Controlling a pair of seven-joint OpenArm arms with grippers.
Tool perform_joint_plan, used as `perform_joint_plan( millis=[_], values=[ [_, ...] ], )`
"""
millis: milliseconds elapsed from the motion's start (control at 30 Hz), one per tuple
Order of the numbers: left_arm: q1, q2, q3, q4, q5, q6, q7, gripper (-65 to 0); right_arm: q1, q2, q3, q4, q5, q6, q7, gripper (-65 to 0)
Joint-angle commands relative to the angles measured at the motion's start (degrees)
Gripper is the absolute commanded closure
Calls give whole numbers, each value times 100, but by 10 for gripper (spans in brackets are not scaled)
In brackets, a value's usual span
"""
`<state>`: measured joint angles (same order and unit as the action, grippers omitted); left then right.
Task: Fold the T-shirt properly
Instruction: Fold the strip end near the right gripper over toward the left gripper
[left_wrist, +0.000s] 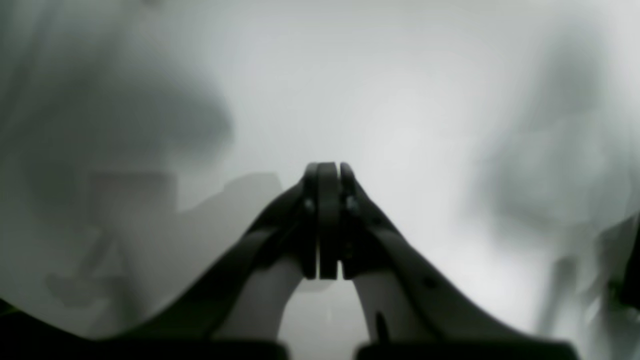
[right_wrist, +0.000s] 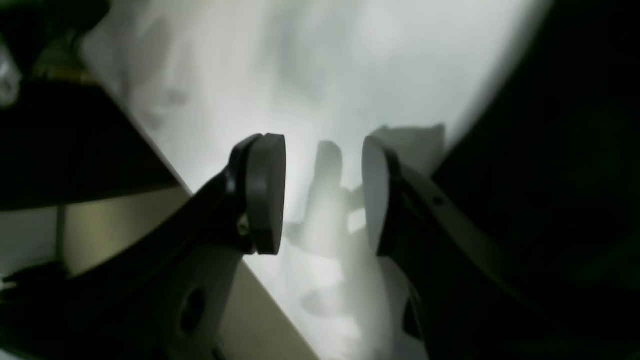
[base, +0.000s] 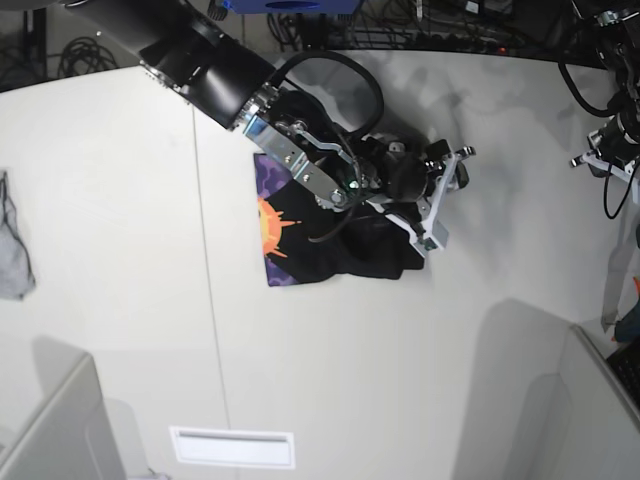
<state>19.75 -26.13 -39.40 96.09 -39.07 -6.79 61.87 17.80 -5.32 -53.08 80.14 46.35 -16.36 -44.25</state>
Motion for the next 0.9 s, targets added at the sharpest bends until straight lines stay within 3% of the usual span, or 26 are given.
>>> perform_joint_plan(
  millis=[0, 133, 200, 233, 300, 367, 400, 533, 600, 667, 733, 867],
  values=[
    [8, -143, -38, -14, -18, -20, -37, 0, 246, -35, -103, 105, -6, -118, 86, -237],
    [-1, -152, -38, -269, -10, -20, -55, 0, 527, -17, -674, 465, 11, -206, -133, -236],
    [-1, -152, -47, -392, -10, -20, -72, 0, 501, 97, -490, 949, -15, -267, -318, -234],
    [-1, -152, -56, -471, -10, -20, -72, 0, 440, 317, -270, 1186, -15, -461, -353, -222],
    [43, -222, -82, -629, -1, -20, -90, 0, 299, 730, 161, 1819, -6, -786, -353, -143],
    [60, -275, -205, -805, -1, -29, -90, 0, 114, 1090, 627, 2417, 20, -821, -353, -17],
    [60, -284, -241, -884, -1, -29, -90, 0, -9, 1231, 890, 2637, 3, -856, -344, 0],
    [69, -284, 85, -629, -27, -29, -81, 0, -563, 1433, 1980, 2364, -6, -786, -125, 0],
    [60, -213, 357, -295, -80, -29, -81, 0, -633, 1442, 2042, 1942, -6, -461, -28, 0],
    [-1, 77, 647, 188, -238, -29, -64, 0, -774, 1442, 2051, 1705, -15, -188, 43, 0],
    [-107, 332, 885, 672, -475, -29, -46, 0, -941, 1530, 2112, 1793, -15, -179, 218, 0],
    [-370, 675, 964, 988, -1284, -29, -37, -15, -1231, 2084, 2121, 2224, -6, -179, 667, 0]
  ],
)
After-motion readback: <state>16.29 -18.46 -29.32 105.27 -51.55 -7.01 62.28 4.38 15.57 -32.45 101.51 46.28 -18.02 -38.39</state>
